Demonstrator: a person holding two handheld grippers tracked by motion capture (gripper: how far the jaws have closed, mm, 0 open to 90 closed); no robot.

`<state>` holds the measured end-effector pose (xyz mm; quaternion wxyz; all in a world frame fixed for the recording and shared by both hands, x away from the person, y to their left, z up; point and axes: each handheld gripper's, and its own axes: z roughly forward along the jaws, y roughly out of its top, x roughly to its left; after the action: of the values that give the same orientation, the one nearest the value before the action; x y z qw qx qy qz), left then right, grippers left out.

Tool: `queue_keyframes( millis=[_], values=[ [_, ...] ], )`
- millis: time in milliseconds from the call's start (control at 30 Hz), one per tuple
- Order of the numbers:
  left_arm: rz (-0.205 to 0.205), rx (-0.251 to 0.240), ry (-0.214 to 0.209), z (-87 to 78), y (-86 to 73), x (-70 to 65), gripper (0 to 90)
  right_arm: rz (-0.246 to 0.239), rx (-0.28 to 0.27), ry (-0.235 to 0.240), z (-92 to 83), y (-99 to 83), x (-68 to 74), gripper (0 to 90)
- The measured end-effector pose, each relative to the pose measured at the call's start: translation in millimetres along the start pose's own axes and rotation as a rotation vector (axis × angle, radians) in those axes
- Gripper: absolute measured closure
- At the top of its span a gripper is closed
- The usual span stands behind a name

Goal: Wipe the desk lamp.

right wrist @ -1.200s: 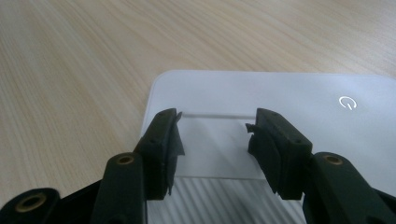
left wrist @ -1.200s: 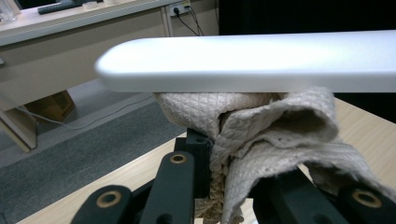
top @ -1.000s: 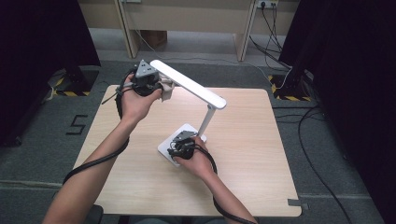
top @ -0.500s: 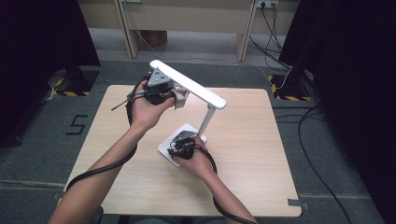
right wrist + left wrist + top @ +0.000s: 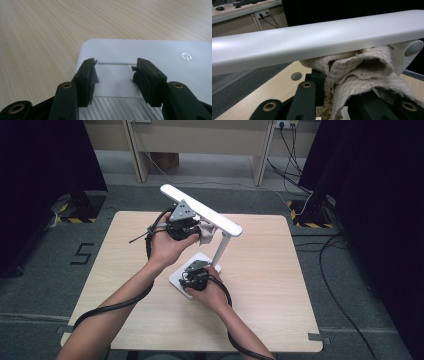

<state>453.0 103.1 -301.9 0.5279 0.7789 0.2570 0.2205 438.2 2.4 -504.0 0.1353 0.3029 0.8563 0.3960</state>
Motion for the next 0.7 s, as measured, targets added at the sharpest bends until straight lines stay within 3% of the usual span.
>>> queue_keyframes(
  millis=[300, 633, 700],
  values=[
    [0.03, -0.018, -0.058, 7.9, 1.5, -13.7, 79.7, 0.002, 0.004, 0.0, -0.3, 0.0, 0.0, 50.5],
    [0.049, -0.017, -0.075, 13.3, -1.3, -14.9, 79.1, 0.002, 0.014, 0.006, 0.5, 1.3, 1.2, 48.4],
    [0.053, -0.015, -0.077, 13.4, -1.2, -14.9, 79.1, -0.032, 0.015, 0.018, 0.5, 2.4, 1.3, 49.2]
  ],
)
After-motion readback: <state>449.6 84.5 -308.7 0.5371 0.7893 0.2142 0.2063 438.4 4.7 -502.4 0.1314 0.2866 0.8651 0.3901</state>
